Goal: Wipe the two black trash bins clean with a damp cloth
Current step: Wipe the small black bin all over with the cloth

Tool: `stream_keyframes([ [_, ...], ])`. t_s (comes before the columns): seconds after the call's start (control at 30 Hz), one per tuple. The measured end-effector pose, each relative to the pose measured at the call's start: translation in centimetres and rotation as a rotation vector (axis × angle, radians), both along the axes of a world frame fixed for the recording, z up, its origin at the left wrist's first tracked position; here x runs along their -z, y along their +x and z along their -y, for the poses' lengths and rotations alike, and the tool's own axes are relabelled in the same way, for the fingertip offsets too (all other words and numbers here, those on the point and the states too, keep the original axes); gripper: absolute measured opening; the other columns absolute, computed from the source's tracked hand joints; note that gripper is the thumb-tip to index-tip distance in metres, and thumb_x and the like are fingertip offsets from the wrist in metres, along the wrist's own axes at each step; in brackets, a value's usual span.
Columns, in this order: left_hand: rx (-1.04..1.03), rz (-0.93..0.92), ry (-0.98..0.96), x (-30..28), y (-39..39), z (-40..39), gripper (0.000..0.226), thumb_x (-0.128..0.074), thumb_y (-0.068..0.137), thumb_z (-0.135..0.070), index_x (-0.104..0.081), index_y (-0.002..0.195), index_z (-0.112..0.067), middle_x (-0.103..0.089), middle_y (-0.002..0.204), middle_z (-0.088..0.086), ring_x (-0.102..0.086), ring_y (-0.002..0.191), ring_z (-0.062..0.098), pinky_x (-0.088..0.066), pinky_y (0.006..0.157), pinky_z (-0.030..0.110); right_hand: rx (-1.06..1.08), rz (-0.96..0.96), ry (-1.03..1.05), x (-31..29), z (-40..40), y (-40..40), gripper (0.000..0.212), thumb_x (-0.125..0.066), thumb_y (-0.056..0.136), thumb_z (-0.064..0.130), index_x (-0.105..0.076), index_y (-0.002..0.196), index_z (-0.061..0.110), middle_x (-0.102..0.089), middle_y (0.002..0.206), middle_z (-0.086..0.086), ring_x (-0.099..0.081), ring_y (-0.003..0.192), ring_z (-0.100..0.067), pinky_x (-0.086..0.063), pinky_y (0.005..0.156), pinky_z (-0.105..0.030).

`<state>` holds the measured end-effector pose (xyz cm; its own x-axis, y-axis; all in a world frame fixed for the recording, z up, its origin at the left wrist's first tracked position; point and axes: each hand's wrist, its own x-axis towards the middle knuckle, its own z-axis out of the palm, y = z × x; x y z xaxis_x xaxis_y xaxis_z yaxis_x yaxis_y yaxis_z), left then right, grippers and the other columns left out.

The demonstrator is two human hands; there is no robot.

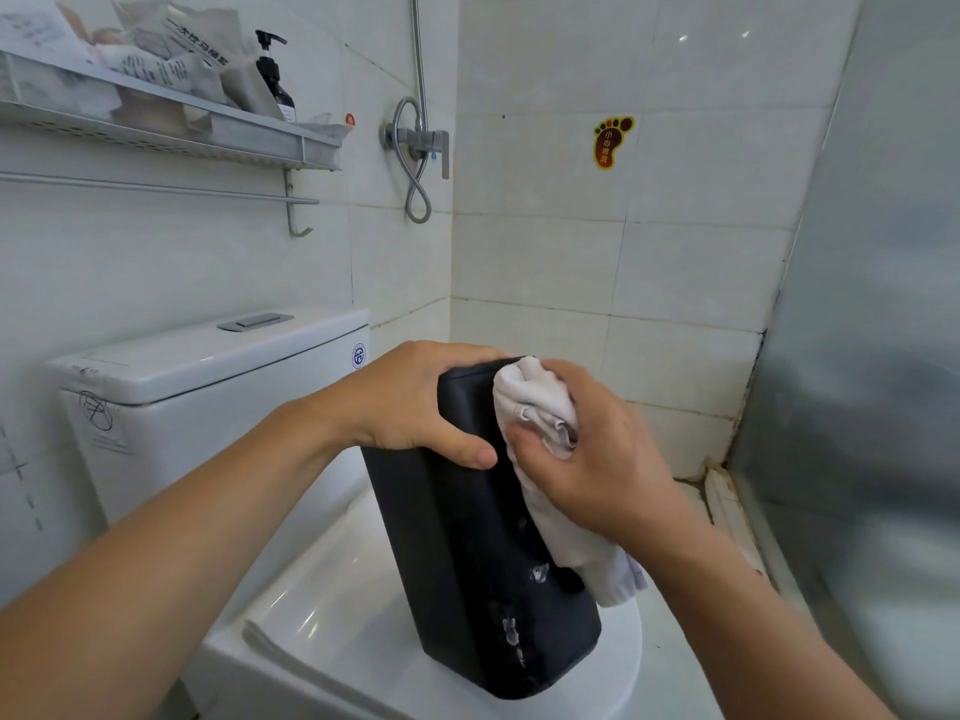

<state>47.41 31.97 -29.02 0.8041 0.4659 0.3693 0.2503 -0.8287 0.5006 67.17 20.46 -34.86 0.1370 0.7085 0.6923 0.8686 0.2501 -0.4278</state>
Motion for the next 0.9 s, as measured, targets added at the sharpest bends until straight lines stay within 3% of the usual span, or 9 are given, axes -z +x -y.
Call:
stream_keyframes([
  [0.2,-0.029,0.033,-0.017,0.2,-0.2,-1.5,0.070,-0.097,0.072,-0.022,-0.067,0.134,-0.036,-0.075,0.120,-0.012,-0.070,0.112,0.009,-0.056,0.100,0.038,-0.030,0.059,-0.050,1.3,0.2,0.4,0.040,-0.059,0.082,0.053,-0.057,0.120,0.041,-0.064,0.088,0.023,-0.062,0.082,-0.003,-0.044,0.064,-0.021],
  [0.4,-0.005,0.014,-0.022,0.4,0.4,-1.7,0.064,-0.096,0.074,-0.016,-0.068,0.130,-0.031,-0.076,0.114,-0.007,-0.071,0.107,0.015,-0.057,0.098,0.044,0.032,0.069,0.039,2.8,-0.8,-0.1,0.057,-0.062,0.083,0.062,-0.042,0.127,0.032,-0.058,0.093,0.016,-0.061,0.078,-0.012,-0.048,0.062,-0.029],
  [0.5,0.000,0.000,-0.022,0.5,0.4,-1.5,0.069,-0.097,0.072,-0.018,-0.066,0.132,-0.034,-0.075,0.117,-0.012,-0.070,0.109,0.009,-0.056,0.098,0.036,0.074,0.114,0.087,3.6,-0.8,-0.7,0.055,-0.061,0.085,0.065,-0.048,0.127,0.032,-0.055,0.094,0.009,-0.056,0.077,-0.013,-0.049,0.059,-0.030],
  [0.73,-0.013,-0.096,0.000,0.1,0.0,-0.9,0.091,-0.100,0.067,-0.028,-0.054,0.145,-0.043,-0.067,0.129,-0.028,-0.064,0.118,-0.005,-0.053,0.104,0.026,0.074,0.002,0.128,1.4,-1.5,0.4,0.038,-0.068,0.092,0.038,-0.053,0.127,0.035,-0.063,0.083,0.017,-0.063,0.069,-0.012,-0.051,0.060,-0.034],
  [0.9,-0.032,-0.121,0.020,0.2,-0.2,-0.5,0.098,-0.100,0.066,-0.033,-0.049,0.148,-0.048,-0.065,0.132,-0.030,-0.061,0.123,-0.005,-0.051,0.108,0.033,0.041,0.124,0.048,-0.1,-0.9,0.3,0.038,-0.063,0.091,0.038,-0.058,0.129,0.039,-0.068,0.097,0.017,-0.065,0.083,-0.012,-0.053,0.068,-0.035],
])
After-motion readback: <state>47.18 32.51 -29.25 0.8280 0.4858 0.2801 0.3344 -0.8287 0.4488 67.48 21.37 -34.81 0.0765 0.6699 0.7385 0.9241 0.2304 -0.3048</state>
